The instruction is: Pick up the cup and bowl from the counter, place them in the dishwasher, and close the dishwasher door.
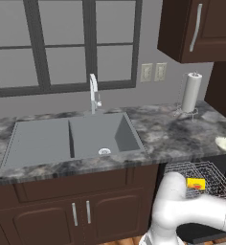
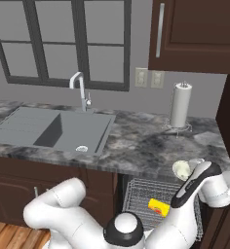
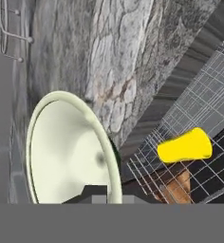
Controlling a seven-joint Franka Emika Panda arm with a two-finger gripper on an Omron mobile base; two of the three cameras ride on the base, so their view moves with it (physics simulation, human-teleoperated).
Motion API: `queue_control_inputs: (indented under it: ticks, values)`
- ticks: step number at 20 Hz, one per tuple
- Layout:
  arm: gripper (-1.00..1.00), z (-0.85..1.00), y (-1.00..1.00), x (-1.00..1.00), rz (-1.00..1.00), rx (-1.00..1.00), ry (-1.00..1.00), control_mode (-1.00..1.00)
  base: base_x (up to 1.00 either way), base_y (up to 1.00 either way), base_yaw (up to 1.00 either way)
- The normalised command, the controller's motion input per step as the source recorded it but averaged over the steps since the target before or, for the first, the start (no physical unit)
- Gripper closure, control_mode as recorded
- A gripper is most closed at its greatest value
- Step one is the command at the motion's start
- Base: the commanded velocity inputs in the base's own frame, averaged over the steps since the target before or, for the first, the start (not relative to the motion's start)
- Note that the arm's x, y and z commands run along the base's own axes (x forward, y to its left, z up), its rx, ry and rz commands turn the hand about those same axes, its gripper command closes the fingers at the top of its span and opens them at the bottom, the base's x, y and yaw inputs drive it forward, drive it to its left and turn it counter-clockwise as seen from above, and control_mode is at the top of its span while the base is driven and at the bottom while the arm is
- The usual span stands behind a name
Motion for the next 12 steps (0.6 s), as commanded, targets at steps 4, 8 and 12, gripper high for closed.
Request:
queue_control_inputs:
  ticks: [4,8,12]
  values:
    - [1.00,-0.41,0.24,-0.44,0.07,-0.01,0.00,-1.00,0.00,0.00,0.00]
    - [1.00,-0.51,0.25,-0.30,0.05,-0.02,0.00,-1.00,0.00,0.00,0.00]
    - [1.00,-0.51,0.28,-0.36,0.04,-0.05,0.00,-1.00,0.00,0.00,0.00]
